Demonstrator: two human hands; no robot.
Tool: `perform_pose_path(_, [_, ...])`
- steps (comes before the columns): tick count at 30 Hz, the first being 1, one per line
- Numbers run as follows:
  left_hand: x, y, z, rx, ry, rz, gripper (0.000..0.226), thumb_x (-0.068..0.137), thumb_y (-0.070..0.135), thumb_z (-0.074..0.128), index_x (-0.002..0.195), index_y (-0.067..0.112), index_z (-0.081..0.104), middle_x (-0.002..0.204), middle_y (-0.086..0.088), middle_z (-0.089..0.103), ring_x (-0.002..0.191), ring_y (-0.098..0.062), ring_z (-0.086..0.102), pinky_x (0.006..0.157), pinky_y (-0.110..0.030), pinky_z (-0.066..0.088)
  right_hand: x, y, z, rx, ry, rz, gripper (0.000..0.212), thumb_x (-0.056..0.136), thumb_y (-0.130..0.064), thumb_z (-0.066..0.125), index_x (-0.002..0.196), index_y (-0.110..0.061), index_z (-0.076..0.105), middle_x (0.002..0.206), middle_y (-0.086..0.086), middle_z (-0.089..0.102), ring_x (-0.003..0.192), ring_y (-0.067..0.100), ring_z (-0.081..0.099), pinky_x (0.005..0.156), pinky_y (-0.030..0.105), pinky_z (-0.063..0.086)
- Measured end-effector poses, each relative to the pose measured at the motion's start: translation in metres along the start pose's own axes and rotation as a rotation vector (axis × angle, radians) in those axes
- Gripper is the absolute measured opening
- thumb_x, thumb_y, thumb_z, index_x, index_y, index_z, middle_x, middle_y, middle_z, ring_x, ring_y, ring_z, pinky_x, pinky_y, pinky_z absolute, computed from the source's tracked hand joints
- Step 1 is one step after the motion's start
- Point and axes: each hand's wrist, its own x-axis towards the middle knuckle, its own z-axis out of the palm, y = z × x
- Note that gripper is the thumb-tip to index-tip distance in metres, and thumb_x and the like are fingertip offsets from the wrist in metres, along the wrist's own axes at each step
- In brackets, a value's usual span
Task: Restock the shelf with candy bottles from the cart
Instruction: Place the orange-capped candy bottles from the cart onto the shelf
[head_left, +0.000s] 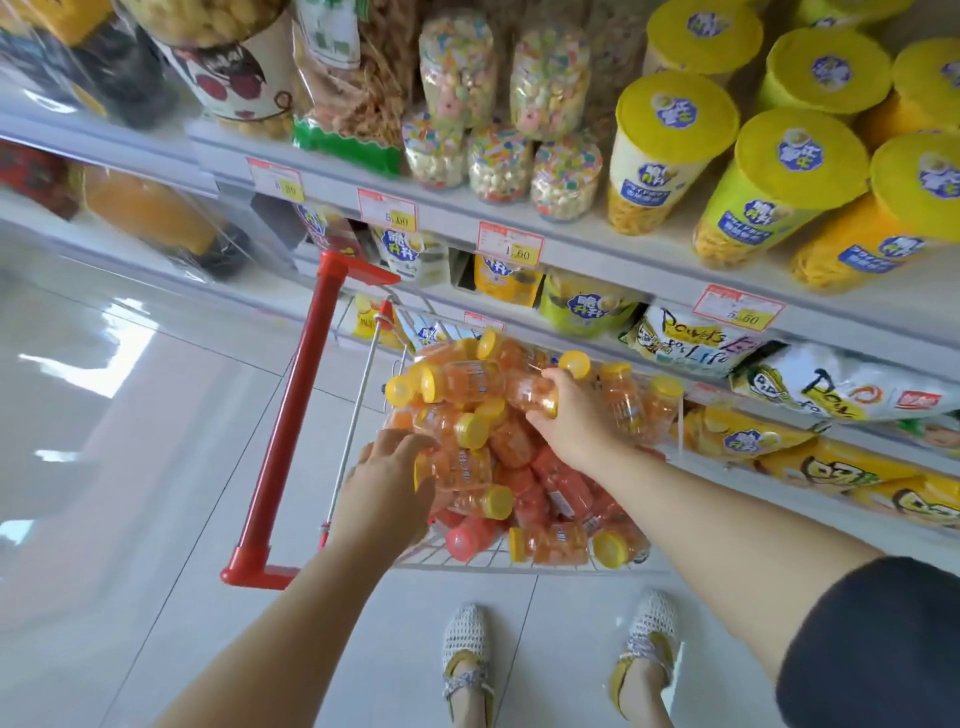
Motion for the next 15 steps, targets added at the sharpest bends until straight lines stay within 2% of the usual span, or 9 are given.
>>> perform_pose_path(2, [0.007,0.000,-0.005,-0.016,0.055,-0.029,0.044,0.091,0.027,0.062,0.133,0.027,0.051,0.135,0.001,0.048,0.118,-0.026,0.053,0.091,-0.042,0.049,0.000,0.001,0.001,0.022,0.041,0.020,0.052,0.094,-0.032,0.065,0.141,-0.024,0.044,0.122,0.005,0.062,0.097,0.023,0.060,0.075,0.033,0.050])
perform_pose_path(4, [0.017,0.005,-0.013,-0.044,0.128,-0.016,0.050,0.090,0.026,0.064,0.137,0.025,0.047,0.136,-0.002,0.045,0.118,-0.029,0.052,0.088,-0.043,0.050,-0.003,0.005,-0.004,0.040,0.055,0.016,0.051,0.092,-0.031,0.068,0.138,-0.025,0.048,0.121,0.003,0.062,0.085,0.018,0.058,0.061,0.024,0.039])
perform_pose_path(6, [0.033,0.013,-0.018,-0.034,0.163,0.031,0.058,0.091,0.029,0.064,0.143,0.025,0.040,0.143,-0.003,0.039,0.125,-0.029,0.045,0.092,-0.045,0.050,-0.011,0.011,-0.015,0.072,0.049,0.010,0.050,0.090,-0.028,0.070,0.136,-0.026,0.051,0.116,0.000,0.062,0.068,0.008,0.049,0.052,0.018,0.030])
perform_pose_path(7, [0.042,0.017,-0.019,-0.007,0.150,0.052,0.061,0.092,0.032,0.063,0.146,0.026,0.036,0.147,-0.003,0.036,0.131,-0.030,0.041,0.098,-0.046,0.048,-0.016,0.014,-0.021,0.079,0.040,0.005,0.050,0.090,-0.026,0.071,0.136,-0.027,0.052,0.115,-0.001,0.061,0.068,0.007,0.048,0.051,0.017,0.030])
perform_pose_path(11, [0.075,0.036,-0.022,0.232,-0.015,0.077,0.064,0.094,0.043,0.057,0.151,0.031,0.028,0.155,0.000,0.033,0.143,-0.027,0.028,0.112,-0.049,0.035,-0.029,0.029,-0.046,0.102,0.014,-0.034,0.052,0.088,-0.025,0.073,0.136,-0.033,0.053,0.126,0.000,0.058,0.092,0.015,0.057,0.061,0.019,0.039])
perform_pose_path(15, [0.086,0.047,-0.021,0.427,-0.037,0.091,0.064,0.096,0.040,0.058,0.151,0.028,0.029,0.152,0.001,0.041,0.144,-0.025,0.029,0.117,-0.046,0.026,-0.035,0.037,-0.065,0.110,0.002,-0.039,0.050,0.089,-0.029,0.071,0.135,-0.038,0.052,0.123,-0.006,0.055,0.078,0.004,0.053,0.051,0.010,0.035])
